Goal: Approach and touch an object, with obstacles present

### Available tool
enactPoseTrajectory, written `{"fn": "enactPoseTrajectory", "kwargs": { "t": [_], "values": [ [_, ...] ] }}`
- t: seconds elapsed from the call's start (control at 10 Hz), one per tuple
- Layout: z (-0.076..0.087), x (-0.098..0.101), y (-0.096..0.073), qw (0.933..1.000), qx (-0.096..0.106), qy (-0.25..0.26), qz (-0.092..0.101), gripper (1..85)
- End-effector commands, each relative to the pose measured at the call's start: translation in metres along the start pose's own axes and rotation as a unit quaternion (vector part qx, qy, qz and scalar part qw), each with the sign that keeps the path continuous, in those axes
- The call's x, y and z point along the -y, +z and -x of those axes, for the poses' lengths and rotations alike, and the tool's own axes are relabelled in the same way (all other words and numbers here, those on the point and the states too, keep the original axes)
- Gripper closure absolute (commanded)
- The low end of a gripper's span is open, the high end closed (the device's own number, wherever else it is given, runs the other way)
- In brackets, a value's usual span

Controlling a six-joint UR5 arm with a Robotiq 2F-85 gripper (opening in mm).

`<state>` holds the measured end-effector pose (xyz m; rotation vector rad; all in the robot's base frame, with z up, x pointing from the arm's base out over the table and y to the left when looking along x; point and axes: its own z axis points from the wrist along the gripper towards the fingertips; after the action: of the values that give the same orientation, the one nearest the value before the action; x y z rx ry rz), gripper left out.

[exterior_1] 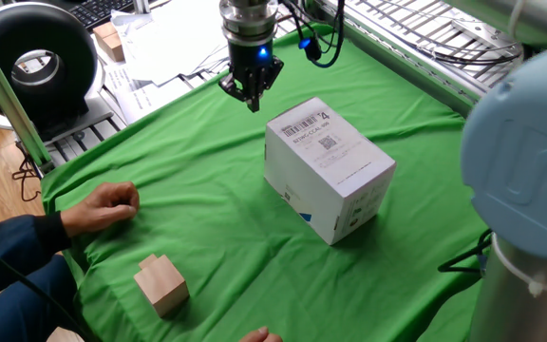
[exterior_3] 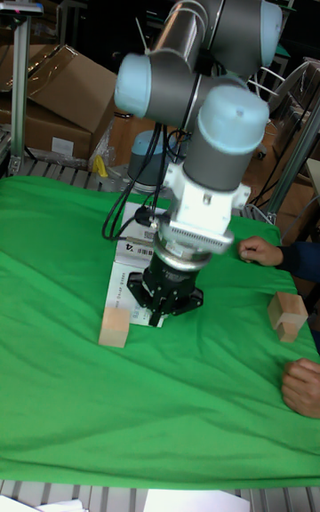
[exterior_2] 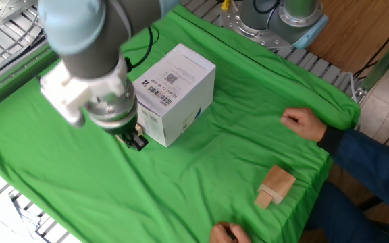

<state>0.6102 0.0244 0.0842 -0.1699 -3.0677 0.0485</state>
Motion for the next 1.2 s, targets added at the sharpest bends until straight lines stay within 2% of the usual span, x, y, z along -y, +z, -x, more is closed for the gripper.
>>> {"fn": "enactPoseTrajectory", "kwargs": {
  "t": [0.0, 0.2, 0.4, 0.6, 0.8, 1.0, 1.1],
  "values": [
    [-0.003, 0.007, 0.039, 0.9989, -0.046, 0.000, -0.012, 83.3],
    [-0.009, 0.023, 0.058, 0.9978, -0.060, -0.013, -0.026, 83.3],
    [-0.013, 0.028, 0.059, 0.9972, -0.067, -0.011, -0.033, 83.3],
    [-0.013, 0.026, 0.058, 0.9976, -0.063, -0.015, -0.027, 83.3],
    [-0.009, 0.036, 0.062, 0.9977, -0.052, -0.028, -0.034, 83.3],
    [0.004, 0.067, 0.059, 0.9940, -0.030, -0.056, -0.089, 83.3],
    [0.004, 0.063, 0.057, 0.9947, -0.028, -0.053, -0.084, 83.3]
  ]
}}
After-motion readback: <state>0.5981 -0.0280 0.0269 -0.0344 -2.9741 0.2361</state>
